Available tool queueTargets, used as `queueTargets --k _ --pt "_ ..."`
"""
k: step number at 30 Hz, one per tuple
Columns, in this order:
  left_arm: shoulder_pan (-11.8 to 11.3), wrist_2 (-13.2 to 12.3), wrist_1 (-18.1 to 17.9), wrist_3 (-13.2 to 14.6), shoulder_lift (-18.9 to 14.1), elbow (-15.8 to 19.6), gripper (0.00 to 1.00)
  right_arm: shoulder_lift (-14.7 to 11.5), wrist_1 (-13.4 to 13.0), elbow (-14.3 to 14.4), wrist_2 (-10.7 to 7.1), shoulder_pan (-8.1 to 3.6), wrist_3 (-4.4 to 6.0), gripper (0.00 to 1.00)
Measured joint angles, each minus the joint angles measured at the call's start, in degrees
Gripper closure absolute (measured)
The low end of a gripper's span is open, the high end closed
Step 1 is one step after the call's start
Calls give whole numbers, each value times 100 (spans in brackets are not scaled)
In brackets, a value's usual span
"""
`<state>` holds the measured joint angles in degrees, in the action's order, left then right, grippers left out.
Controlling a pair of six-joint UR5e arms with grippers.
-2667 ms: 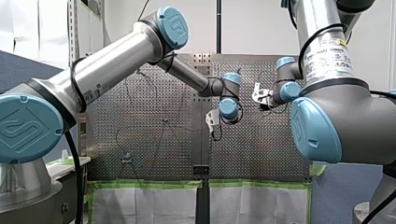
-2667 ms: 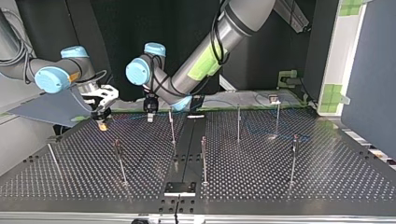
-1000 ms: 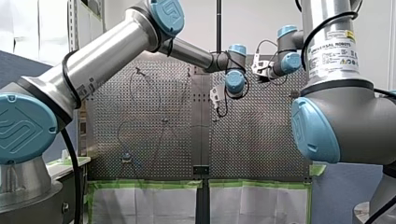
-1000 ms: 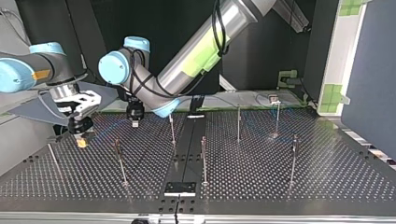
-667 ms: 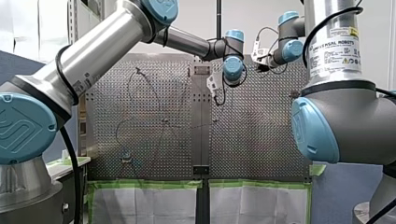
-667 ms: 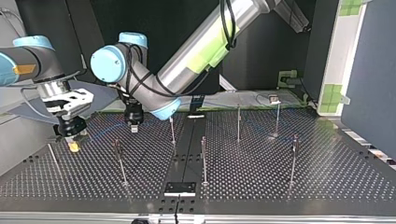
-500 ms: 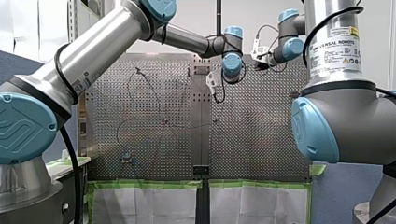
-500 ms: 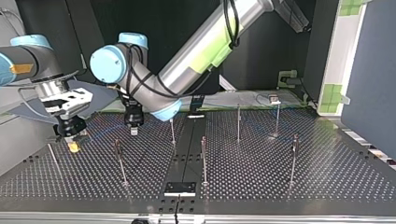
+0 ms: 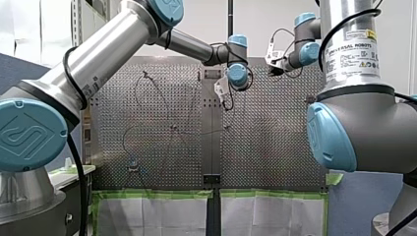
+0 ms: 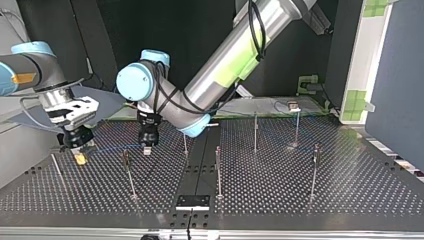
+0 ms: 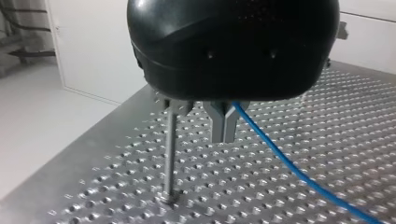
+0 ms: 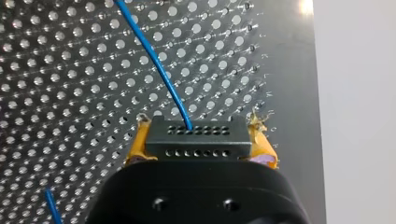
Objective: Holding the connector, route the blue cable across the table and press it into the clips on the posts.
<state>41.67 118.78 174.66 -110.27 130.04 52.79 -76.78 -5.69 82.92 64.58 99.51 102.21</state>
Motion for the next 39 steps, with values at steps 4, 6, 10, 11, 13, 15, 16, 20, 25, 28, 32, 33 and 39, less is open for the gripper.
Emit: queueTargets --k 4,6,10,11,13,15,16,20,25,28,32,33,39 --pt "-91 -193 -178 4 3 -89 100 20 13 -127 -20 -13 6 100" --pt "-137 -293 -243 4 5 -113 100 29 18 -179 -22 -25 22 100" --pt "-225 -480 -283 -6 19 -128 100 68 21 -267 -23 -57 61 100" --pt "-251 -531 -283 -9 30 -128 100 79 20 -279 -23 -64 67 100" --pt "-285 -594 -283 -14 44 -116 100 102 18 -294 -21 -82 75 100" --pt "-308 -635 -284 -17 54 -91 100 123 18 -301 -18 -95 78 100" --pt "-314 -642 -282 -18 55 -82 100 133 19 -302 -17 -101 79 100" --pt "-301 -639 -279 -6 53 -66 100 147 22 -304 -14 -109 80 100" --pt "-292 -639 -357 -9 58 -58 100 202 7 -306 -9 -140 80 100" --pt "-342 -687 -409 -20 58 -44 100 273 -11 -306 -12 -170 74 100" --pt "-403 -773 -428 -34 59 -23 100 379 -74 -321 -18 -214 80 100" --pt "-409 -782 -429 -35 59 -21 100 408 -86 -337 -20 -225 82 100" --pt "-549 -899 -446 -51 60 -18 100 599 -108 -530 -38 -279 89 100"
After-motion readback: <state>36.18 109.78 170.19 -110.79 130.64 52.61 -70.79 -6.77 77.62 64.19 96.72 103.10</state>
